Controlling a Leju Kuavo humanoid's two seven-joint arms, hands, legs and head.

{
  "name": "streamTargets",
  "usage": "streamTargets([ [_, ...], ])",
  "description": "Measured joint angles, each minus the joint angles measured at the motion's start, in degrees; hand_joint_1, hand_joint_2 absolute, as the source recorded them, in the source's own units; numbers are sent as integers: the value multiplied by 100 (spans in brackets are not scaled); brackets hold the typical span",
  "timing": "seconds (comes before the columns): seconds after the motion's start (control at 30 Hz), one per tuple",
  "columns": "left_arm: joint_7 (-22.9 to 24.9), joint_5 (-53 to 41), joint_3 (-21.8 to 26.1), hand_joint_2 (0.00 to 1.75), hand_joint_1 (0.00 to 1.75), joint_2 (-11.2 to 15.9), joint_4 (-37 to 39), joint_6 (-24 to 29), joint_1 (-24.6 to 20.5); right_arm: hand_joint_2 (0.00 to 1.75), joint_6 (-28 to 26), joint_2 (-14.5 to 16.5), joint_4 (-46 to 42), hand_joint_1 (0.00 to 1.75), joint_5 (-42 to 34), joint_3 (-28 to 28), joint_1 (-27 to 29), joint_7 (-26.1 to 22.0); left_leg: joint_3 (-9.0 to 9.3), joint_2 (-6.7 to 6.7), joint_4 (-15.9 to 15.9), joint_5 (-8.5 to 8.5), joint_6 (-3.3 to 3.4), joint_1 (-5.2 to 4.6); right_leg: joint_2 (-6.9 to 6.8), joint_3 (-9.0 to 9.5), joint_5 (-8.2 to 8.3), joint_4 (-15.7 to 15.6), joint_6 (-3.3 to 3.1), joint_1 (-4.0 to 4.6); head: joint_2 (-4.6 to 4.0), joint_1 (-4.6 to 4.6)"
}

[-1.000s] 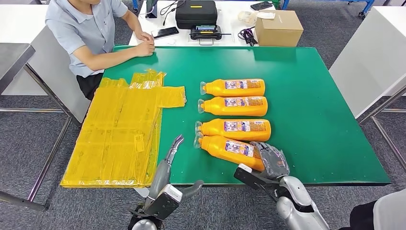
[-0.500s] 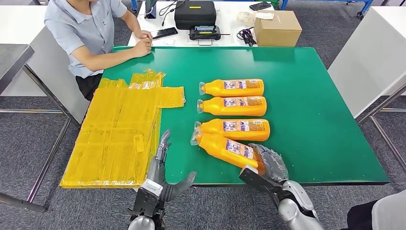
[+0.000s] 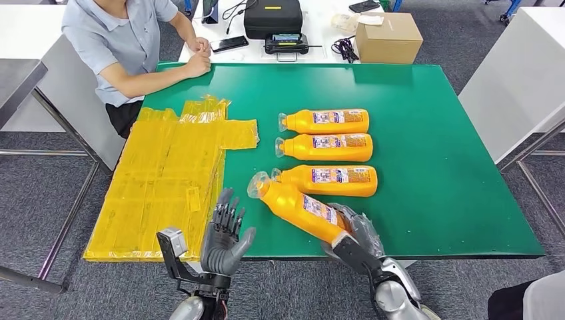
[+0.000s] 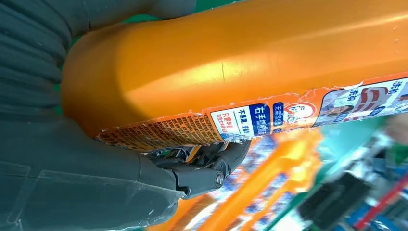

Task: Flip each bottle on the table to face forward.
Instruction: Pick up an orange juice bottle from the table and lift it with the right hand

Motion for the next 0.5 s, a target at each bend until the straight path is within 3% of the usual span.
streamTargets([
  [0.17, 278, 437, 1, 175, 0, 23, 369, -468, -128, 175, 313, 155, -15, 175, -320, 32, -111, -289, -10, -10, 0, 0, 0, 0, -3, -6, -1, 0, 1, -1, 0, 1],
  [0.5, 173, 502, -5, 175, 0, 26, 655, -552, -280, 175, 434, 305, -7, 175, -397, 175, -267, -417, -20, -14, 0, 0, 0, -1, -6, -17, -2, 0, 1, -1, 0, 1],
])
